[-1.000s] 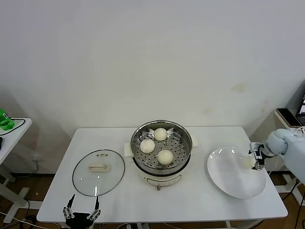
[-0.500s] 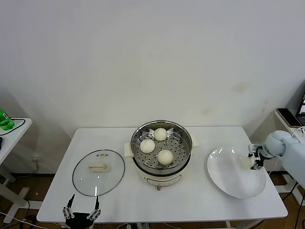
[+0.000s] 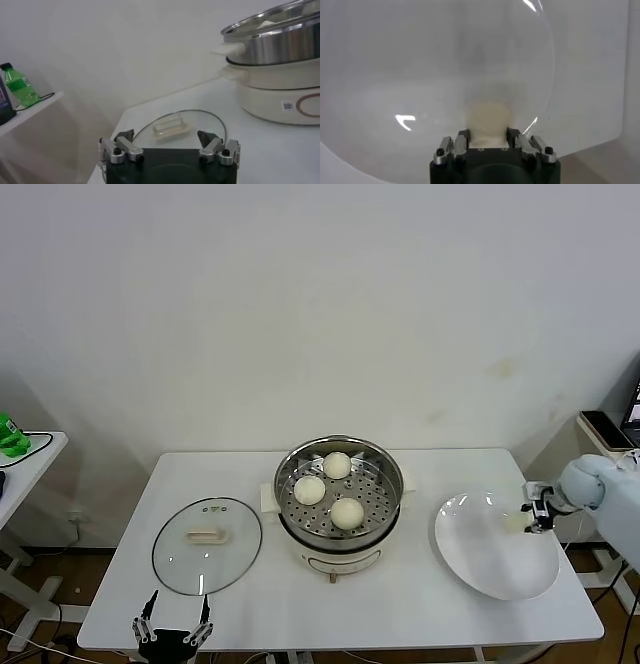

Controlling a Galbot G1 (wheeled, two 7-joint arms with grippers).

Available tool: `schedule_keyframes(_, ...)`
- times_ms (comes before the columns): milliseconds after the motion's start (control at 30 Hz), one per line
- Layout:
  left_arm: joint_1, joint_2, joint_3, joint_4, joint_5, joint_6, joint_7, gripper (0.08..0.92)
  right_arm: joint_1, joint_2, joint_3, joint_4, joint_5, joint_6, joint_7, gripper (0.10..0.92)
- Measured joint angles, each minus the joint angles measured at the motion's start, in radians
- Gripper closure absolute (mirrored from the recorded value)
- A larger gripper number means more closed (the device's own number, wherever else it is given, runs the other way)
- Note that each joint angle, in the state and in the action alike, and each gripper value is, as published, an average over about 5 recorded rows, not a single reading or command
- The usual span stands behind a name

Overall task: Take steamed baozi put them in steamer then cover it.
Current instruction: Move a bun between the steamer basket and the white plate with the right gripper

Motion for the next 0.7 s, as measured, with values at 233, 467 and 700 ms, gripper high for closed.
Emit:
schedule_keyframes(233,-0.003,0.011,0.007,-0.007,0.000,0.001,0.001,0.177,0.154,-0.064,-0.117,0.103,0.081,-0.034,-0.005,0.535)
schedule_keyframes(467,-0.015,0.014,0.020,-0.008,0.007,0.002,0.001,0.177,0.376,-0.090,-0.290,0.246,0.207,-0.087,0.010,0.533)
schedule_keyframes(700,-0.025,0.010,0.032,-0.002,0.017,0.002,0.001,0.177,0.602,-0.062,-0.470,0.388,0.371,-0.163,0.041,0.533)
